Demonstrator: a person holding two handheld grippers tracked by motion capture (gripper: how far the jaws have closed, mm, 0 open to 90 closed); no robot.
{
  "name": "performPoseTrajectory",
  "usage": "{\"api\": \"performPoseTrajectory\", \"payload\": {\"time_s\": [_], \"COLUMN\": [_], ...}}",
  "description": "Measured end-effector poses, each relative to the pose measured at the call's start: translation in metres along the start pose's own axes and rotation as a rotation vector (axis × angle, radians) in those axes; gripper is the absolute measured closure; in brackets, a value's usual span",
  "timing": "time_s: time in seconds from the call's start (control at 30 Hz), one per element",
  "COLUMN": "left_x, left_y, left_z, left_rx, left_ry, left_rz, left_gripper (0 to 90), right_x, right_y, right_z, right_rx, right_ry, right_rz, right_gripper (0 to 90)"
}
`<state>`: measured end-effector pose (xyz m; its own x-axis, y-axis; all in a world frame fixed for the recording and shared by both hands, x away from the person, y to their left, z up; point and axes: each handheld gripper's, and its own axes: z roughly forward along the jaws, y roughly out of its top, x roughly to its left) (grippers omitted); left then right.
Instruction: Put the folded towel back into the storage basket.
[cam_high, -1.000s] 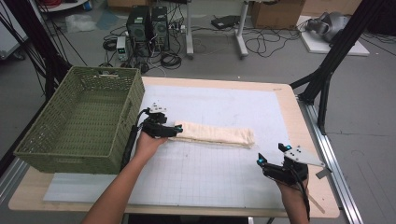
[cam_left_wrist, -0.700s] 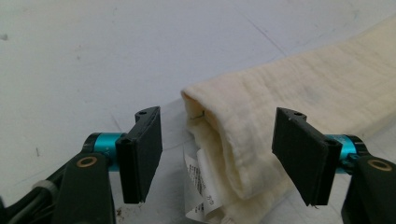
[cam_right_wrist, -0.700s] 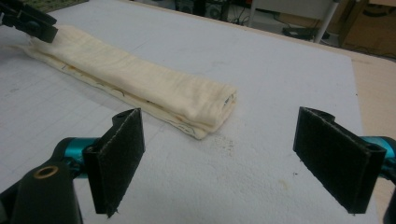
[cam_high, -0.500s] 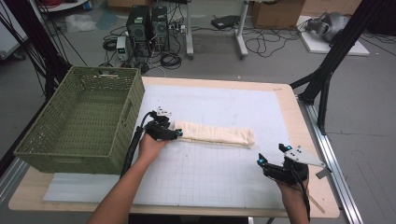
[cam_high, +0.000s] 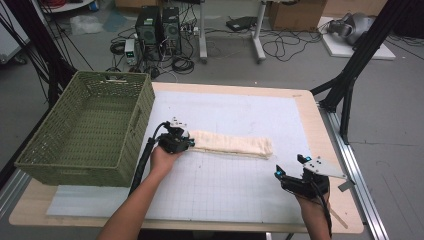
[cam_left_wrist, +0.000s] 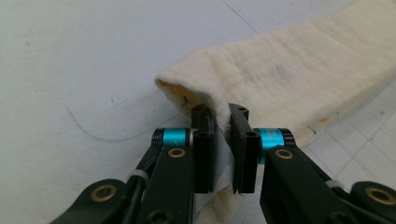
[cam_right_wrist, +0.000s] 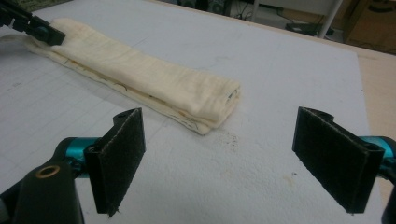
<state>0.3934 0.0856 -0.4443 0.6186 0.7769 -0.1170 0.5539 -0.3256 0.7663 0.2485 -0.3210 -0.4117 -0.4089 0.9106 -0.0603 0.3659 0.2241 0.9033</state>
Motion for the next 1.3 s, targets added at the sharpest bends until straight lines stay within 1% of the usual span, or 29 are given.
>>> {"api": "performPoseTrajectory", "payload": {"time_s": [0.03, 0.07, 0.13, 0.27, 0.33, 0.37, 0.4, 0.43, 0.47, 0.5, 0.53, 0.57, 0.6, 0.63, 0.67, 0.7, 0.73, 0.8, 0.87, 0.9, 0.93, 1.0, 1.1, 1.13, 1.17, 1.2, 1.23, 1.27, 1.3], "left_x": [0.0, 0.0, 0.001, 0.001, 0.002, 0.001, 0.001, 0.001, 0.0, 0.0, 0.0, 0.0, 0.0, -0.001, -0.002, -0.002, -0.002, -0.003, -0.004, -0.005, -0.006, -0.006, -0.007, -0.007, -0.007, -0.007, -0.007, -0.007, -0.007], "left_y": [-0.001, -0.003, -0.002, -0.002, -0.002, -0.002, -0.002, -0.002, -0.001, -0.001, -0.002, -0.002, -0.002, -0.001, -0.001, -0.001, 0.0, -0.001, -0.001, -0.001, -0.001, -0.001, -0.002, -0.003, -0.004, -0.005, -0.007, -0.007, -0.008], "left_z": [0.0, -0.001, -0.004, -0.006, -0.007, -0.007, -0.007, -0.008, -0.01, -0.01, -0.011, -0.011, -0.011, -0.012, -0.012, -0.012, -0.013, -0.013, -0.013, -0.014, -0.014, -0.014, -0.014, -0.014, -0.014, -0.014, -0.014, -0.014, -0.014], "left_rx": [-0.01, -0.019, -0.023, -0.023, -0.012, -0.014, -0.014, -0.018, -0.017, -0.017, -0.007, -0.004, -0.004, -0.007, -0.012, -0.012, -0.011, 0.006, 0.008, 0.002, 0.004, 0.003, 0.01, -0.003, -0.004, 0.003, 0.003, 0.003, -0.002], "left_ry": [-0.001, -0.005, -0.021, -0.031, -0.038, -0.038, -0.038, -0.04, -0.04, -0.04, -0.039, -0.038, -0.038, -0.036, -0.033, -0.033, -0.033, -0.033, -0.032, -0.03, -0.031, -0.031, -0.028, -0.025, -0.025, -0.026, -0.026, -0.026, -0.024], "left_rz": [-0.002, -0.004, -0.014, -0.008, -0.003, -0.005, -0.005, -0.007, 0.007, 0.007, 0.011, 0.013, 0.013, 0.016, 0.017, 0.017, 0.02, 0.021, 0.027, 0.028, 0.03, 0.028, 0.032, 0.027, 0.025, 0.026, 0.027, 0.027, 0.023], "left_gripper": [81.0, 80.9, 80.9, 81.0, 81.0, 81.0, 81.0, 81.0, 81.0, 81.0, 81.0, 81.0, 81.0, 81.0, 81.0, 81.0, 81.0, 81.0, 81.0, 81.0, 81.0, 80.9, 80.8, 80.8, 80.8, 80.7, 80.7, 80.7, 80.7], "right_x": [0.0, -0.002, -0.005, -0.007, -0.008, -0.008, -0.008, -0.008, -0.008, -0.008, -0.009, -0.01, -0.01, -0.011, -0.01, -0.01, -0.009, -0.009, -0.01, -0.012, -0.012, -0.012, -0.009, -0.009, -0.008, -0.008, -0.007, -0.006, -0.006], "right_y": [0.0, 0.002, 0.003, 0.007, 0.01, 0.012, 0.012, 0.016, 0.017, 0.017, 0.02, 0.021, 0.021, 0.024, 0.024, 0.024, 0.026, 0.026, 0.025, 0.023, 0.021, 0.017, 0.012, 0.011, 0.01, 0.01, 0.01, 0.01, 0.01], "right_z": [0.0, 0.001, 0.005, 0.018, 0.025, 0.029, 0.029, 0.036, 0.041, 0.041, 0.051, 0.057, 0.057, 0.067, 0.072, 0.072, 0.078, 0.082, 0.085, 0.091, 0.094, 0.101, 0.108, 0.111, 0.113, 0.114, 0.114, 0.114, 0.115], "right_rx": [0.0, -0.011, -0.015, 0.0, 0.009, 0.01, 0.01, 0.012, 0.016, 0.016, 0.032, 0.037, 0.037, 0.047, 0.047, 0.047, 0.058, 0.059, 0.068, 0.104, 0.123, 0.168, 0.205, 0.219, 0.239, 0.246, 0.245, 0.253, 0.262], "right_ry": [-0.01, -0.026, -0.032, -0.019, -0.013, -0.006, -0.006, 0.004, 0.01, 0.01, 0.006, 0.008, 0.008, 0.009, 0.009, 0.009, 0.013, 0.011, 0.013, 0.011, 0.001, 0.002, 0.013, 0.015, 0.021, 0.02, 0.023, 0.023, 0.028], "right_rz": [0.003, -0.004, 0.012, 0.044, 0.036, 0.034, 0.034, 0.029, 0.032, 0.032, 0.046, 0.06, 0.06, 0.063, 0.06, 0.06, 0.056, 0.047, 0.048, 0.058, 0.064, 0.082, 0.068, 0.059, 0.057, 0.05, 0.041, 0.043, 0.033], "right_gripper": [15.6, 15.5, 15.5, 15.5, 15.5, 15.5, 15.5, 15.4, 15.5, 15.5, 15.5, 15.5, 15.5, 15.5, 15.5, 15.5, 15.5, 15.5, 15.5, 15.5, 15.5, 15.5, 15.9, 16.5, 17.7, 20.5, 23.0, 25.4, 26.7]}}
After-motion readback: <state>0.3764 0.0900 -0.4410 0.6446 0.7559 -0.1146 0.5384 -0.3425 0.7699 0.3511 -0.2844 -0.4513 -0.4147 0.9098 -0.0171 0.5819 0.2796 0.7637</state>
